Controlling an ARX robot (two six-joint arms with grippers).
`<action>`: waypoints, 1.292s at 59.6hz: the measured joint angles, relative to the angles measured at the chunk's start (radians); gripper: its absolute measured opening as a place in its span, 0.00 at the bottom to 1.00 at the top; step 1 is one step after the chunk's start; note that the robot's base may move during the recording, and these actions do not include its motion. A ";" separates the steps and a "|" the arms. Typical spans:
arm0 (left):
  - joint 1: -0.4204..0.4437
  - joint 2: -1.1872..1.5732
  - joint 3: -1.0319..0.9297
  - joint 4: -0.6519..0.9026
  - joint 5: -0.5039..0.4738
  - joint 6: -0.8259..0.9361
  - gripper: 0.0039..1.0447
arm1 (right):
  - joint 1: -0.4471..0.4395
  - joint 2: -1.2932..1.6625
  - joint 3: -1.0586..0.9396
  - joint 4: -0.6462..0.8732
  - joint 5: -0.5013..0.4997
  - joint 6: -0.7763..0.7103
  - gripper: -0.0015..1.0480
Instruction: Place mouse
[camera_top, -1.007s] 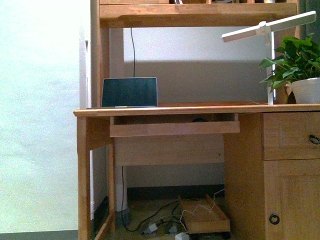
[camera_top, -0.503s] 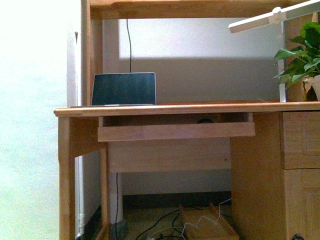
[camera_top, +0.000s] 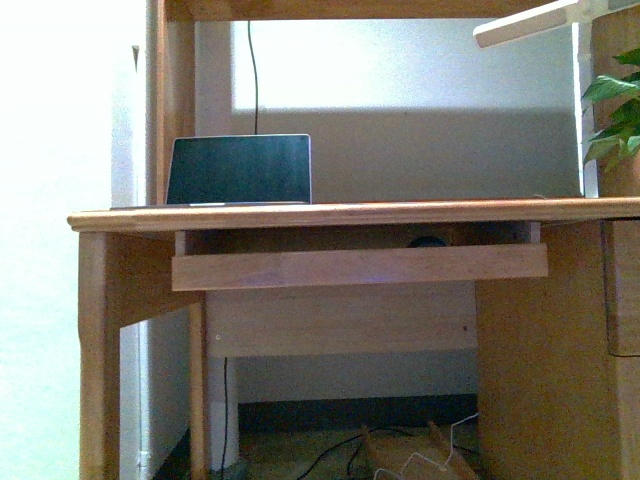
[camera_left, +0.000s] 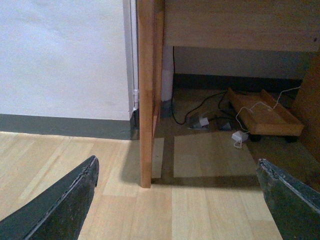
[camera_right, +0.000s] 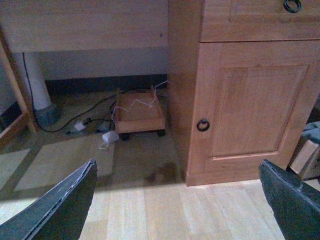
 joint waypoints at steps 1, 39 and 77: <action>0.000 0.000 0.000 0.000 0.000 0.000 0.93 | 0.000 0.000 0.000 0.000 0.000 0.000 0.93; 0.000 0.001 0.000 0.000 0.000 0.000 0.93 | 0.000 0.001 0.000 0.000 0.000 0.000 0.93; 0.000 0.002 0.000 0.000 0.000 0.000 0.93 | 0.000 0.001 0.000 0.000 0.000 0.000 0.93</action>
